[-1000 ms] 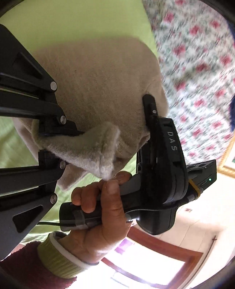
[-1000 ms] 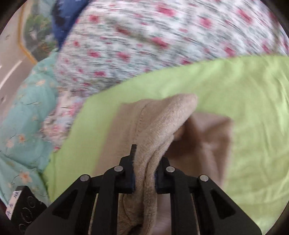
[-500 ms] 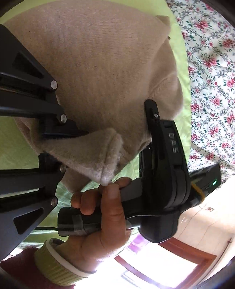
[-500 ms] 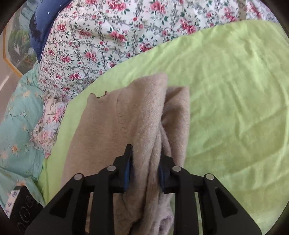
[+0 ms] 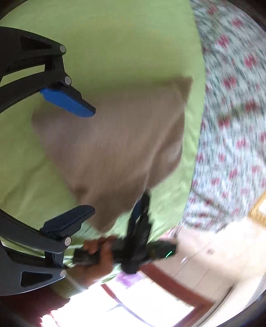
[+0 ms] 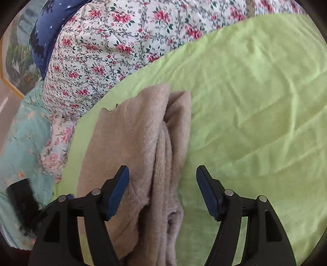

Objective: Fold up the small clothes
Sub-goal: 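Lift the folded edge with both grippers and fold it over the sweater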

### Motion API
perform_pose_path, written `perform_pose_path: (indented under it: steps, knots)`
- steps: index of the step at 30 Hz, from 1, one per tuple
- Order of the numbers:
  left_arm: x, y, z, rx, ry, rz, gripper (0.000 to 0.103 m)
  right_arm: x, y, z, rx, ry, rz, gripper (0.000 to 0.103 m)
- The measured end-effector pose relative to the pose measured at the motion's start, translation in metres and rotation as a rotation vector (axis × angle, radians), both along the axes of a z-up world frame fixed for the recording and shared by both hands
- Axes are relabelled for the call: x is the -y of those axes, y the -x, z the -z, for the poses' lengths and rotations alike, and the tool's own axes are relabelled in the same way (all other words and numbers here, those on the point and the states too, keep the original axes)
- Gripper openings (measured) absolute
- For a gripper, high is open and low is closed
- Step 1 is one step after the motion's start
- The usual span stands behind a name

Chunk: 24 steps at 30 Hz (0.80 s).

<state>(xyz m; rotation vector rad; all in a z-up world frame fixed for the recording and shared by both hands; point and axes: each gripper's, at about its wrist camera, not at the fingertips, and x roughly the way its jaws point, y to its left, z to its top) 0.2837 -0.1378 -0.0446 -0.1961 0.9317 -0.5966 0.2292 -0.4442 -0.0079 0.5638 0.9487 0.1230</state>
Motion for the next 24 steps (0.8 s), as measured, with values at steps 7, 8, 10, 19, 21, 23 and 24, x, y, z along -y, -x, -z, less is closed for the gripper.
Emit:
perform_pose_path:
  steps: [7,8,10,19,21,23,24]
  knots:
    - [-0.038,-0.079,0.049,-0.23,0.157,-0.082,0.092,-0.002,-0.023,0.018,-0.039,-0.039,-0.008,0.069]
    - [-0.038,-0.087,0.057,-0.252,0.154,-0.083,0.092,-0.004,-0.026,0.021,-0.046,-0.044,-0.016,0.069]
    - [-0.035,-0.094,0.072,-0.291,0.171,-0.073,0.093,-0.01,-0.031,0.026,-0.059,-0.049,-0.044,0.058]
    - [-0.031,-0.094,0.071,-0.24,0.209,-0.014,0.045,-0.053,-0.018,0.005,0.007,-0.114,-0.095,0.031]
    - [-0.043,-0.078,0.056,-0.205,0.205,-0.011,0.042,-0.079,-0.01,-0.002,0.036,-0.126,-0.133,0.031]
    - [-0.061,-0.059,0.04,-0.156,0.187,-0.017,0.042,-0.108,-0.006,-0.004,0.058,-0.138,-0.174,0.031]
    - [-0.073,-0.049,0.03,-0.13,0.173,-0.022,0.042,-0.128,-0.004,-0.003,0.071,-0.154,-0.201,0.031]
